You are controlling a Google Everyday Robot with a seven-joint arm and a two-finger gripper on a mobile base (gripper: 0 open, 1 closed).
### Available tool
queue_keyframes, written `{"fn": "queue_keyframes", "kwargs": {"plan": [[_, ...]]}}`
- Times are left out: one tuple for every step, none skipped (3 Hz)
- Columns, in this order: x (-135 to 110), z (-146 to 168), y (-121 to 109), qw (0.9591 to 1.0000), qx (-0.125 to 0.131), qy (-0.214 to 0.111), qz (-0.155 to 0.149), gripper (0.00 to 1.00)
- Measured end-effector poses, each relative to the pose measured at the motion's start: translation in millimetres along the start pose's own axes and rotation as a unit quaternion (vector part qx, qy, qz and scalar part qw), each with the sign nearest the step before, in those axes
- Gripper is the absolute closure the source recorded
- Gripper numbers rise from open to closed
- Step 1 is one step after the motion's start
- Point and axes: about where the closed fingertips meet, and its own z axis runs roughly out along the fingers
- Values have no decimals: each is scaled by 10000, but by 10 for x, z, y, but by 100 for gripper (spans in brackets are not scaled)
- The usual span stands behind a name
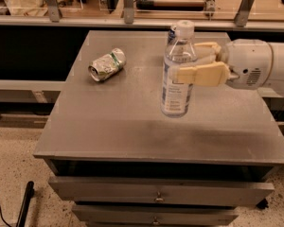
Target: Place blue plastic bottle upright
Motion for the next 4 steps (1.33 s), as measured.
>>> {"fn": "queue_keyframes", "kwargs": {"plan": [[202, -204, -179, 9984, 557, -89, -80, 100], [305, -347, -299, 9963, 741, -16, -434, 85], [407, -436, -340, 9932, 742, 269, -854, 61], [508, -547, -388, 9911, 749, 418, -1014, 38]]}}
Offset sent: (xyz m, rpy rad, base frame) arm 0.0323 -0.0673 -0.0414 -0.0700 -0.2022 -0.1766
